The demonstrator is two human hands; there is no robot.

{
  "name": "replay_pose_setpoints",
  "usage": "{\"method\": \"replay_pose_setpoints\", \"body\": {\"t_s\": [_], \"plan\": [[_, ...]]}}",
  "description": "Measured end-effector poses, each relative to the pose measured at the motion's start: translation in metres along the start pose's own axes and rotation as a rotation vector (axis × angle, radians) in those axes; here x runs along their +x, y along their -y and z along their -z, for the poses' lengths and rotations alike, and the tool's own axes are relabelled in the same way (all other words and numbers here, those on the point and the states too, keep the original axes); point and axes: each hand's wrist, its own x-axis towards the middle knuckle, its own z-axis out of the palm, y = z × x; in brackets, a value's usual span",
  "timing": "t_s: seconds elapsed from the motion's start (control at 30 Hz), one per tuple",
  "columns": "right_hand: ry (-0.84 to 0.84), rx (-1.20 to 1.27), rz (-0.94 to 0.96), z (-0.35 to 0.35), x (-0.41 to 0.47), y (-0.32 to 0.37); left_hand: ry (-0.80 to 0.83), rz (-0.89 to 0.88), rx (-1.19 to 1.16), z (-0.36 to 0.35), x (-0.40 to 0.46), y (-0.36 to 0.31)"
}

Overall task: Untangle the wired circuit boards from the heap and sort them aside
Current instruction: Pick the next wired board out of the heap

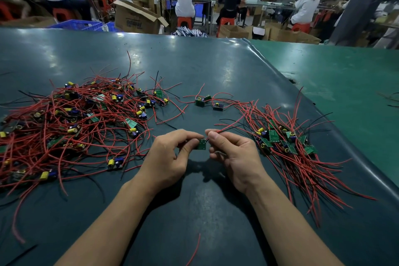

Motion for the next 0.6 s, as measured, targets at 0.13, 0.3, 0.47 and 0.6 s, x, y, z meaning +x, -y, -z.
{"method": "replay_pose_setpoints", "body": {"t_s": [0.13, 0.3, 0.47, 0.6], "plan": [[-0.236, -0.044, 0.164, 0.001, 0.006, -0.001, -0.078, 0.005, 0.051, -0.002, 0.002, 0.001], [-0.445, -0.090, 0.333, 0.009, 0.012, 0.002, -0.129, 0.000, 0.119, 0.000, 0.002, 0.004], [-0.585, -0.041, 0.388, 0.017, 0.016, 0.003, -0.161, -0.002, 0.155, 0.001, 0.002, 0.005], [-0.668, -0.008, 0.421, 0.022, 0.016, 0.003, -0.162, -0.008, 0.166, 0.000, 0.001, 0.003]]}}
